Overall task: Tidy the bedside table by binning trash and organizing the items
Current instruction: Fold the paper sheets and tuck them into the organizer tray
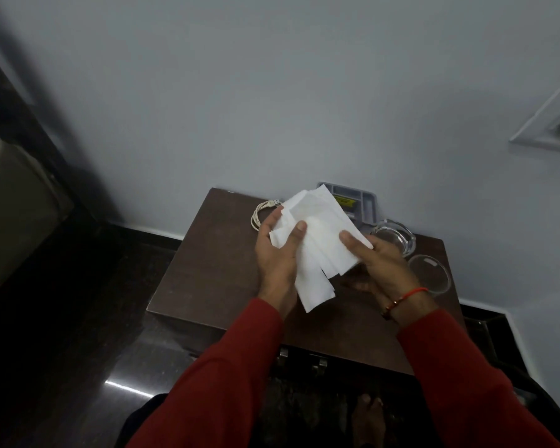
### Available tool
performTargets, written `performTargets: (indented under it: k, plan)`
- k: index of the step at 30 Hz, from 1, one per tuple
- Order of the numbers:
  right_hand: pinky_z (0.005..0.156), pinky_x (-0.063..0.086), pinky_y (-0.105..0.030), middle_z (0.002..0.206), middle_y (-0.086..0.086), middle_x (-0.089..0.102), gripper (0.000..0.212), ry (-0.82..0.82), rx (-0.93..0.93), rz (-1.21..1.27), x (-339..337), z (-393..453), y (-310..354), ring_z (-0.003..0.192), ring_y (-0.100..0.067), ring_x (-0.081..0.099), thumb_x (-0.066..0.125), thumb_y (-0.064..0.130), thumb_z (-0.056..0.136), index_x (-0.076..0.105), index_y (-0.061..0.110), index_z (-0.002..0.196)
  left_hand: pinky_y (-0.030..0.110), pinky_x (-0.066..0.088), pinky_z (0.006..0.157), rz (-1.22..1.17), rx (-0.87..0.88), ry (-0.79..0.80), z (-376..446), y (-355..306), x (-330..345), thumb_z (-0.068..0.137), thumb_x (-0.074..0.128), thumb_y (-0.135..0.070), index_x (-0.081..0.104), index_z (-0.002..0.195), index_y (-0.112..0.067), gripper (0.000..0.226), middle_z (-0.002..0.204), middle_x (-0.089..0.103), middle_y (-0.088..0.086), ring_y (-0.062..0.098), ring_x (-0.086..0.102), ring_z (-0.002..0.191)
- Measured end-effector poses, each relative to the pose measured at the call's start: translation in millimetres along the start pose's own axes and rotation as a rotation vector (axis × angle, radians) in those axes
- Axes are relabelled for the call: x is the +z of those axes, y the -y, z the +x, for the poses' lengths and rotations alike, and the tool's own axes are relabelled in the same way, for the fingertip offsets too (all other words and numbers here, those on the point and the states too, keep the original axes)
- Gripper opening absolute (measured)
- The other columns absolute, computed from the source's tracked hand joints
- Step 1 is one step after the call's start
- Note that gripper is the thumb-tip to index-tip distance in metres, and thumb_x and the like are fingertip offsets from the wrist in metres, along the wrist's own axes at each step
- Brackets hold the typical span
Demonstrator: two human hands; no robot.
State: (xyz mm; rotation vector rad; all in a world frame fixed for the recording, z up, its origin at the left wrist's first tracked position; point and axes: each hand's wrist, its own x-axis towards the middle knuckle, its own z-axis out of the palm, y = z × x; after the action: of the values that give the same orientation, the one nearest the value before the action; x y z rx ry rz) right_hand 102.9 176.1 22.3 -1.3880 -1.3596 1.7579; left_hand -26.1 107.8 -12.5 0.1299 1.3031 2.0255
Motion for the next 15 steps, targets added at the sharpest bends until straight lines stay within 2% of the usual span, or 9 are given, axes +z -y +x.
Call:
performTargets:
  k: [3,5,6,9,11,13,15]
  plan:
    - [0.069,0.062,-0.043,0.1,-0.008,0.073,0.015,-0.06,-0.079,0.155,-3.7,-1.4,0.3,0.083,-0.021,0.072,0.07,0.01,0.086,0.067,0.011,0.101,0.015,0.058,0.076,-0.007,0.024,-0.023,1.0,1.2,0.3,0.094,0.073,-0.012,0.063,0.132,-0.021,0.04,0.122,0.067,-0.012,-0.005,0.068,0.096]
    - [0.067,0.062,-0.04,0.093,-0.001,0.071,0.01,-0.142,-0.204,0.174,-8.7,1.7,6.9,0.079,-0.015,0.072,0.068,0.008,0.088,0.066,0.016,0.094,0.01,0.054,0.078,0.026,0.054,-0.038,1.5,2.9,0.2,0.098,0.069,-0.012,0.063,0.135,-0.017,0.038,0.122,0.064,-0.019,-0.013,0.066,0.098]
    - [0.068,0.061,-0.04,0.091,0.0,0.07,0.009,-0.212,-0.282,0.095,-13.9,5.7,11.5,0.08,-0.015,0.07,0.069,0.011,0.088,0.065,0.019,0.09,0.01,0.054,0.08,0.035,0.057,-0.048,2.0,3.2,-0.3,0.098,0.068,-0.012,0.064,0.135,-0.017,0.038,0.121,0.064,-0.02,-0.011,0.066,0.102]
    - [0.073,0.055,-0.036,0.088,0.001,0.065,0.007,-0.365,-0.519,-0.255,-34.6,15.8,34.8,0.083,-0.018,0.062,0.069,0.017,0.088,0.064,0.022,0.091,0.027,0.058,0.092,0.049,0.002,-0.084,5.0,4.2,-3.4,0.097,0.07,-0.018,0.065,0.132,-0.022,0.035,0.129,0.067,-0.007,0.01,0.066,0.113]
    - [0.079,0.054,-0.038,0.092,0.003,0.065,0.011,-0.422,-0.591,-0.426,-50.9,24.7,53.7,0.088,-0.017,0.062,0.067,0.021,0.088,0.067,0.023,0.099,0.035,0.058,0.096,0.054,-0.042,-0.091,6.0,4.6,-5.0,0.097,0.07,-0.018,0.067,0.127,-0.025,0.031,0.131,0.068,-0.001,0.014,0.067,0.112]
    - [0.082,0.057,-0.043,0.097,0.005,0.066,0.016,-0.443,-0.594,-0.489,-62.9,33.5,69.9,0.092,-0.019,0.065,0.066,0.027,0.087,0.068,0.027,0.102,0.039,0.058,0.098,0.063,-0.079,-0.08,5.3,4.2,-4.9,0.097,0.069,-0.017,0.071,0.118,-0.029,0.024,0.129,0.069,0.0,0.017,0.068,0.113]
    - [0.069,0.061,-0.048,0.102,0.003,0.067,0.014,-0.417,-0.565,-0.441,-71.0,44.5,78.3,0.091,-0.027,0.07,0.065,0.029,0.083,0.067,0.034,0.096,0.042,0.058,0.099,0.067,-0.105,-0.055,3.3,4.0,-3.8,0.098,0.067,-0.014,0.073,0.111,-0.031,0.021,0.129,0.07,0.001,0.02,0.068,0.115]
